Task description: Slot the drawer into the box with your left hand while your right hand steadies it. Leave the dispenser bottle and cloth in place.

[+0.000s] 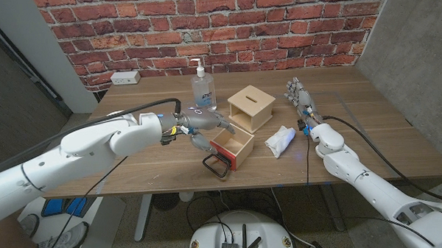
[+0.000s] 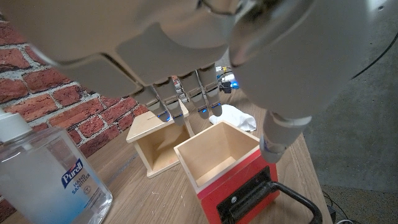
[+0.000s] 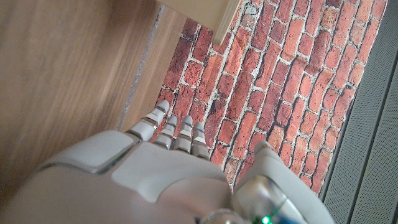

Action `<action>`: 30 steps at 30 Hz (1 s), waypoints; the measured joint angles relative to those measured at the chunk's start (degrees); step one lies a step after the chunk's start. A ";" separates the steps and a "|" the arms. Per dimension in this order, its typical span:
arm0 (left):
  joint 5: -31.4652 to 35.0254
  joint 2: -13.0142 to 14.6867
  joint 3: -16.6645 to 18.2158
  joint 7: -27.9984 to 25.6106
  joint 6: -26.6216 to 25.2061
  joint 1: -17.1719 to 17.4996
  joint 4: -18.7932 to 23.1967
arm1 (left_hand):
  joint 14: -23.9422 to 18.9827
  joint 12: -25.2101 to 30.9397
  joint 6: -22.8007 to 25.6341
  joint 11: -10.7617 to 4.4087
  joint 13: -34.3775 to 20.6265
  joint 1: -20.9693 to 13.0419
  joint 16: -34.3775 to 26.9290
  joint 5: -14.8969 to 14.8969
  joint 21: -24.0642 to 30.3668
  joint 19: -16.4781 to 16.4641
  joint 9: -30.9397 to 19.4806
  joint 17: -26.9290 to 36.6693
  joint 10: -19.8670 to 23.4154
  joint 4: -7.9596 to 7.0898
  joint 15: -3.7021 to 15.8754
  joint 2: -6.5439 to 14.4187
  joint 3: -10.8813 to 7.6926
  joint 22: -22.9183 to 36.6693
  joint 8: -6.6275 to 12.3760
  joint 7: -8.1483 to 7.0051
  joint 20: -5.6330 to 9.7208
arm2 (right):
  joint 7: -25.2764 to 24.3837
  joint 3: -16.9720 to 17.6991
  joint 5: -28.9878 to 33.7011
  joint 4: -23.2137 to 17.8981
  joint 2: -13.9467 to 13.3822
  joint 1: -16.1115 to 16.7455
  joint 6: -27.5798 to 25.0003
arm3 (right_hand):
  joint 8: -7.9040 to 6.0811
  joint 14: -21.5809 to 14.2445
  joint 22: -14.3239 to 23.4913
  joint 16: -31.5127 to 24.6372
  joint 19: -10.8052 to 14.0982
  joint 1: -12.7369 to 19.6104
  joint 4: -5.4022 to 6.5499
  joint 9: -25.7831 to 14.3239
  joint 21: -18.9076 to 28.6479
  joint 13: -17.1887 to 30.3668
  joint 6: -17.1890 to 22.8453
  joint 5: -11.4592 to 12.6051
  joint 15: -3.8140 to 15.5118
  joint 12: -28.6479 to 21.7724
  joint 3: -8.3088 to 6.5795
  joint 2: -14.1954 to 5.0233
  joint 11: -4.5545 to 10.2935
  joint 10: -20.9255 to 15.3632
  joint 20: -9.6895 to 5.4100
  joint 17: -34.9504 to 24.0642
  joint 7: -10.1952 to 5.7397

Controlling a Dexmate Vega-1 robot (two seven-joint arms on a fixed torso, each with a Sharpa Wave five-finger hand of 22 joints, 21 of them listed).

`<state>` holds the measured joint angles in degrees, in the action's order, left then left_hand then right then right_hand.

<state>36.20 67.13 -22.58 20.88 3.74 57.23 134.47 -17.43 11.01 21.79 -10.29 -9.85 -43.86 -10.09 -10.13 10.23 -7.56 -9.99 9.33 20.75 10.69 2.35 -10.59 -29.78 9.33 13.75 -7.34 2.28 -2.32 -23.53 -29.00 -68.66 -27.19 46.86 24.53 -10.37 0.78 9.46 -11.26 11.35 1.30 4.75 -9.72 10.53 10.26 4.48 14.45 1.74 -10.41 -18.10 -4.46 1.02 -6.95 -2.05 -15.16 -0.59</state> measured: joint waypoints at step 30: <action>13.33 -5.88 -3.36 -1.60 2.64 2.00 -1.11 | -8.76 0.47 10.35 -0.02 -0.01 -7.81 -0.28 0.00 0.00 -1.07 0.01 0.01 11.47 -0.89 0.34 2.68 3.71 0.01 1.33 1.27 -0.24 | 0.79 0.60 -1.08 -0.16 -0.16 0.87 0.79 | -0.23 0.00 0.00 -0.34 0.21 0.00 0.23 0.00 0.00 0.00 0.30 0.00 0.00 0.00 -0.23 0.00 0.00 0.00 -0.21 0.27 0.30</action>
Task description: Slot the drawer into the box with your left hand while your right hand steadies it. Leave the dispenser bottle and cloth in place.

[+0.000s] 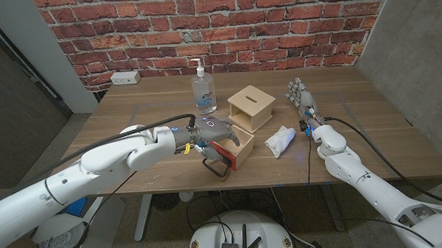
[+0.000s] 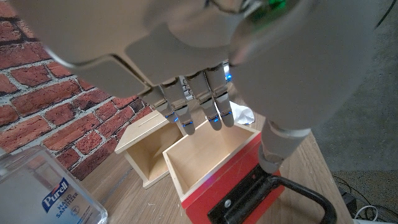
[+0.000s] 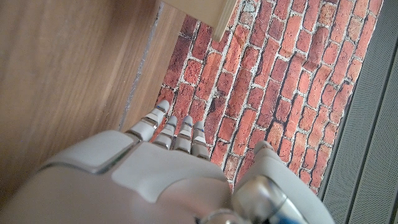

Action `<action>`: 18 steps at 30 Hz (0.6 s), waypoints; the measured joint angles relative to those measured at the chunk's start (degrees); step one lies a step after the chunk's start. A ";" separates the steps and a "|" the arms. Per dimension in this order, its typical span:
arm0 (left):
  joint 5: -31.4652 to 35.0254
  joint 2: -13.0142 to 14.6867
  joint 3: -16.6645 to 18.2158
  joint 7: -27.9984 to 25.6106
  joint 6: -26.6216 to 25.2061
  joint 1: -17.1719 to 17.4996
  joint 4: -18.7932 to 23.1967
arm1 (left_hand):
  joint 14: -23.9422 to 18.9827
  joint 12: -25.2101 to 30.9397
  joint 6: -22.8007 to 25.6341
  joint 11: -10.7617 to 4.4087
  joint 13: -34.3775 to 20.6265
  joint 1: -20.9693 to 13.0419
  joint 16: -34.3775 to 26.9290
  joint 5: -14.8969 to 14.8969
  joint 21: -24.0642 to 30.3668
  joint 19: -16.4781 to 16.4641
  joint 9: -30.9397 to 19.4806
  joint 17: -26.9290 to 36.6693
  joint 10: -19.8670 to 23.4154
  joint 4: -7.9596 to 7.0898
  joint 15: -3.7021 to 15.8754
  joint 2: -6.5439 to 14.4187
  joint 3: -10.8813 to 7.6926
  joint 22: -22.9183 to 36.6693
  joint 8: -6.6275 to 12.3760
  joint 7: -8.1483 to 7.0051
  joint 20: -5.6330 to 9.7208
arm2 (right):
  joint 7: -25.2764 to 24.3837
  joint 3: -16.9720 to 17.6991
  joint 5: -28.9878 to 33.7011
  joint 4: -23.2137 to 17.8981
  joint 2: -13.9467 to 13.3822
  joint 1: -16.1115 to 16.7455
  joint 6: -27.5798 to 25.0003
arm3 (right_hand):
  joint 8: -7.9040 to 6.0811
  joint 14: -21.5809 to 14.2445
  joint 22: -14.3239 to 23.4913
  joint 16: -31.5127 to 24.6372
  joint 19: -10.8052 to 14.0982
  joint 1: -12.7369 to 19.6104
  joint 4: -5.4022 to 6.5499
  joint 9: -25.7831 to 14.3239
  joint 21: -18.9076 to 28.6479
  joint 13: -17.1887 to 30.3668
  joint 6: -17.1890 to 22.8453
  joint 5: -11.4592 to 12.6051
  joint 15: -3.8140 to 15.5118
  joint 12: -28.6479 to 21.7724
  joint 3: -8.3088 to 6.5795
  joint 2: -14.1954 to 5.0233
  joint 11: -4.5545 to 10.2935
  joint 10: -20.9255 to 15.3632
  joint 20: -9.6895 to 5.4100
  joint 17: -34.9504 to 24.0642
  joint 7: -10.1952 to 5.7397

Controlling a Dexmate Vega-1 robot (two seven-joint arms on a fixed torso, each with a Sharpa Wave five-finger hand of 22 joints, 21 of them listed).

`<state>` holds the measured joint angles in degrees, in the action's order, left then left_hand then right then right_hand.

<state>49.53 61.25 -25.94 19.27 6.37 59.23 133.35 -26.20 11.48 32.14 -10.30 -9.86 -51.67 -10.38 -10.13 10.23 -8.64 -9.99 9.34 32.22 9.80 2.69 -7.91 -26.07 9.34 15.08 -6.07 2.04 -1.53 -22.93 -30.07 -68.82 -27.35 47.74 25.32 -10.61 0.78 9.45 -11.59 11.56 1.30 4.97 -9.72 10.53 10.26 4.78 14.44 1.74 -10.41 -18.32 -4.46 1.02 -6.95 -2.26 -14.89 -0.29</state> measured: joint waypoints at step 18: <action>0.37 -1.83 0.00 -2.52 -0.79 2.05 -1.72 | -6.88 0.00 7.17 1.21 -0.01 -3.73 -0.44 -0.28 0.00 -1.43 0.00 0.01 5.68 0.02 0.38 1.92 1.26 0.01 0.00 3.14 0.00 | 0.25 0.02 -0.11 -0.39 -0.09 0.27 0.11 | 0.00 0.00 0.00 -0.10 0.00 0.00 0.23 0.00 0.00 0.00 0.30 0.00 0.00 0.00 -0.23 0.00 0.21 -0.21 0.00 0.27 -0.30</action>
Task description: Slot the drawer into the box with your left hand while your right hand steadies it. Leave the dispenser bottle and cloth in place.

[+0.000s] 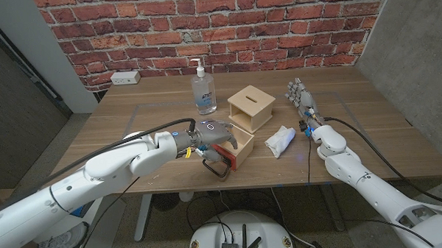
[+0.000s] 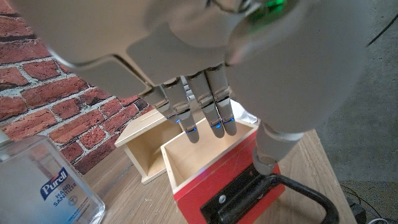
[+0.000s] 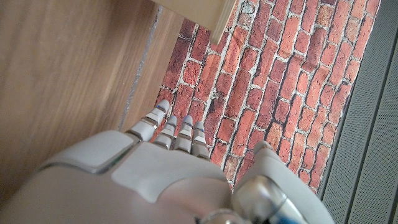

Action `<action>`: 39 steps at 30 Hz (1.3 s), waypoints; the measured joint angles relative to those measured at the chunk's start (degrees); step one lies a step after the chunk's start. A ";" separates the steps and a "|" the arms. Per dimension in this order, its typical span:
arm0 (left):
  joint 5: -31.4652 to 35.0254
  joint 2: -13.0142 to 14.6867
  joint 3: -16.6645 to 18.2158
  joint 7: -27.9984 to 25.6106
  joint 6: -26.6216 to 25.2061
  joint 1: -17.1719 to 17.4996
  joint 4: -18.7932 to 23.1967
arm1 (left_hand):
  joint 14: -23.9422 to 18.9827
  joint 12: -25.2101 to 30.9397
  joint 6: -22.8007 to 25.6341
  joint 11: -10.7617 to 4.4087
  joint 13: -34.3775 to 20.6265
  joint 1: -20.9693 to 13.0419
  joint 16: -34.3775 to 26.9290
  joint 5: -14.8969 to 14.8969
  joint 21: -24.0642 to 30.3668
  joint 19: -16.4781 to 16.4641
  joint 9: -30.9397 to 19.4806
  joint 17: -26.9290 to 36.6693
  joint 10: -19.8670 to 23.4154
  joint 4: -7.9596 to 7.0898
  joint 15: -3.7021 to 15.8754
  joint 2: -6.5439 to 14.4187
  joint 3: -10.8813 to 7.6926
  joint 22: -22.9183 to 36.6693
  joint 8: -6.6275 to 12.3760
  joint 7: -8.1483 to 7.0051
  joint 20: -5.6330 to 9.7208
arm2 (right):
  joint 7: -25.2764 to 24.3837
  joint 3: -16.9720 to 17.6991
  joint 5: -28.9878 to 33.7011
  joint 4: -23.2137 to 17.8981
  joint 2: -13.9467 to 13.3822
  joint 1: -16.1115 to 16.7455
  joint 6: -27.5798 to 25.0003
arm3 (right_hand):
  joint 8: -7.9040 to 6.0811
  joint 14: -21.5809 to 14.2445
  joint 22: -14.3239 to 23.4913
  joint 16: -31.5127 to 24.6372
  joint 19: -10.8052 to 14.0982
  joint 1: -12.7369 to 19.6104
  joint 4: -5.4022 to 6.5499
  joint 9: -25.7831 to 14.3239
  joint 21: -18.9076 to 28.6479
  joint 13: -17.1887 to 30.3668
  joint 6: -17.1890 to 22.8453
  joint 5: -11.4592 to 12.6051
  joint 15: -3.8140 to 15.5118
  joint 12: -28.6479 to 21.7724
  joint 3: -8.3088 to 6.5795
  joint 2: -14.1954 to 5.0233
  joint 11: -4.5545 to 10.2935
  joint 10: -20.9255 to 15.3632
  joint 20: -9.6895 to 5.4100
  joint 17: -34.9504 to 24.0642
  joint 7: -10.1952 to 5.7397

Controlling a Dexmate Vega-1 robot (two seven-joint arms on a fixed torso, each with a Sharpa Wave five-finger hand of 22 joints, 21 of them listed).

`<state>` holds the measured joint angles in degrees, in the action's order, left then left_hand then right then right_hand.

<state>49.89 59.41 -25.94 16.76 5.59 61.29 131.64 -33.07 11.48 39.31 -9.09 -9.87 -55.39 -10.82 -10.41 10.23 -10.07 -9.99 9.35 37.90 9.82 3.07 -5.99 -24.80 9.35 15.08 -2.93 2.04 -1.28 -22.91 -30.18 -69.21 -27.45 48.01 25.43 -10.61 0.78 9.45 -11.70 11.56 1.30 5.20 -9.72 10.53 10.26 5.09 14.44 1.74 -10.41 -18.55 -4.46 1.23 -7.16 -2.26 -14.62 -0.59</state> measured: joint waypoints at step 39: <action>-2.66 -1.66 -1.56 -1.19 -3.31 0.66 -1.36 | -10.94 0.43 9.43 -0.46 -0.15 -4.96 -0.66 -0.61 0.88 -7.48 -0.30 0.12 10.46 -0.31 1.61 4.51 2.35 0.14 -1.34 1.20 0.30 | 0.62 0.25 -0.48 -0.45 -0.60 0.42 -0.48 | 0.00 -0.31 0.00 0.00 0.21 0.00 0.24 0.00 0.00 0.00 0.00 0.00 0.31 0.00 -0.25 0.00 0.00 0.01 0.22 0.26 0.00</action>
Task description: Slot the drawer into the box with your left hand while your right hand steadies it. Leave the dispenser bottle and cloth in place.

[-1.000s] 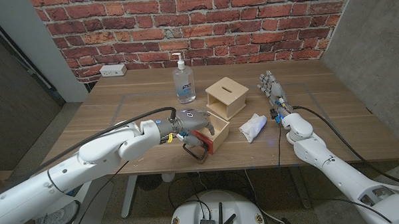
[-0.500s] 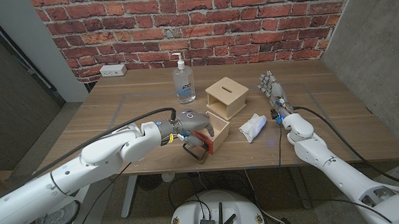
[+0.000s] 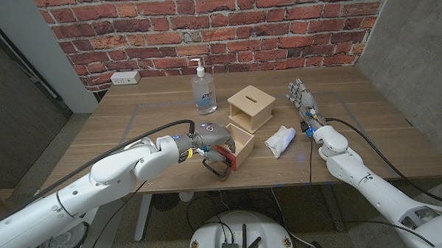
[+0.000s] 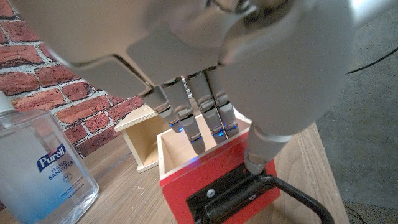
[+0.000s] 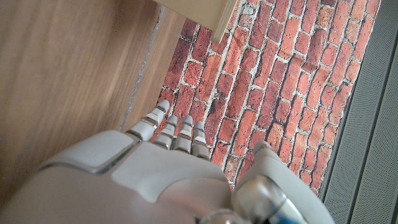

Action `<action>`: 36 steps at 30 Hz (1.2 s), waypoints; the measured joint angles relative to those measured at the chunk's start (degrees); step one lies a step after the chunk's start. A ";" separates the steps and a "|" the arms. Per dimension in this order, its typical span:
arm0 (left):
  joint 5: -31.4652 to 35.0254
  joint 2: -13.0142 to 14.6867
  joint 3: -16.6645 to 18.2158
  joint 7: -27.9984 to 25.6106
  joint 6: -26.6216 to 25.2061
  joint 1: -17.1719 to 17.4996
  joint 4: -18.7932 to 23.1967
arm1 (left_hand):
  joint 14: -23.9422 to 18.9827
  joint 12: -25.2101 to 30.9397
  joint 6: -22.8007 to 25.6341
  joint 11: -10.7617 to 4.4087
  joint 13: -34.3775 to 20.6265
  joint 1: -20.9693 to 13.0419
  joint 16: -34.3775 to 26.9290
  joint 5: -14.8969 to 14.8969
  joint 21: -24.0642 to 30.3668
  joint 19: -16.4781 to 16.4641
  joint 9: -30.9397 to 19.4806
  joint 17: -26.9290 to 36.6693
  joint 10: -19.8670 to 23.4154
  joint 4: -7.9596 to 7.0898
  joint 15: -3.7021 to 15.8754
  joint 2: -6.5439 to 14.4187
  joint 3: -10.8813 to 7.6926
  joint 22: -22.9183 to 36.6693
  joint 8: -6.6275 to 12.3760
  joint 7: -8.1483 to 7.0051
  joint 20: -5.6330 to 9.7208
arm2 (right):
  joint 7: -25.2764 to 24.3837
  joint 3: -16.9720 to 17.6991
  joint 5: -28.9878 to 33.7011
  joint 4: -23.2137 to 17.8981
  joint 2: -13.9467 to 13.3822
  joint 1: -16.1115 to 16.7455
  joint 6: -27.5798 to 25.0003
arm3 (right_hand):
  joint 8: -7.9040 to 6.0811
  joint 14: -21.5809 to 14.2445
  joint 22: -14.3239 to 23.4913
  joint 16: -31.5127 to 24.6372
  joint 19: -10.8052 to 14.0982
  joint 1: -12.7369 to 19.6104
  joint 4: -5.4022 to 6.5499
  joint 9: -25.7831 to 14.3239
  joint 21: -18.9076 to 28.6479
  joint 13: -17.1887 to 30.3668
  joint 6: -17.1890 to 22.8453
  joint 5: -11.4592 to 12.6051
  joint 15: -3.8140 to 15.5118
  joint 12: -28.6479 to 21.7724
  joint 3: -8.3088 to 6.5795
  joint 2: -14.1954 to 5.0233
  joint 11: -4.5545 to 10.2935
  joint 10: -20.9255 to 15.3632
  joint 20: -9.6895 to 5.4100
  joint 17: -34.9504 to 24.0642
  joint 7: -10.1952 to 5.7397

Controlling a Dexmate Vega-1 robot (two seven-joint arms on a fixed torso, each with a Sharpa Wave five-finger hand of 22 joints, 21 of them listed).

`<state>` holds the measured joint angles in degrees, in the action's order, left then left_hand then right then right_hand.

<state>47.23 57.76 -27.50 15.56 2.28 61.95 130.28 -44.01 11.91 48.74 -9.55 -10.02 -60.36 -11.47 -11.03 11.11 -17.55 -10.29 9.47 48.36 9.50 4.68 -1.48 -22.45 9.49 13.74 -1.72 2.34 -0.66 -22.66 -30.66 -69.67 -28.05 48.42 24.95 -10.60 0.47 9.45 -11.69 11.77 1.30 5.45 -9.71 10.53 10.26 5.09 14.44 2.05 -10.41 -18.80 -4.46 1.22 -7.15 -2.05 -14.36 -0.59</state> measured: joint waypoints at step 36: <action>-1.69 -1.08 -1.17 -2.04 -1.41 -0.88 -1.51 | -15.01 1.34 11.09 0.62 -0.50 -3.84 -0.73 0.73 -0.45 -4.39 -0.49 0.36 12.72 0.67 4.00 4.60 -3.20 -0.08 0.06 -2.07 0.12 | 0.16 0.12 -0.41 0.52 0.09 0.09 0.01 | 0.00 -0.30 0.00 0.00 0.30 0.00 0.00 0.00 0.00 0.00 0.31 0.00 -0.29 0.00 0.00 0.00 -0.31 -0.30 -0.31 -0.01 0.31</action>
<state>45.54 56.67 -28.67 13.52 0.87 61.06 128.77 -59.01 13.25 59.83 -8.93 -10.51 -64.20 -12.20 -10.30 10.66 -21.94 -10.78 9.83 61.08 10.18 8.68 3.12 -25.66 9.41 13.80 -3.80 2.46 -0.51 -22.55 -31.08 -69.15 -27.95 48.52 24.96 -10.60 0.17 9.45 -11.69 12.08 1.29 5.44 -9.72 10.53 10.26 5.39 14.44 1.76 -10.41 -18.79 -4.46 0.92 -7.46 -2.36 -14.37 -0.28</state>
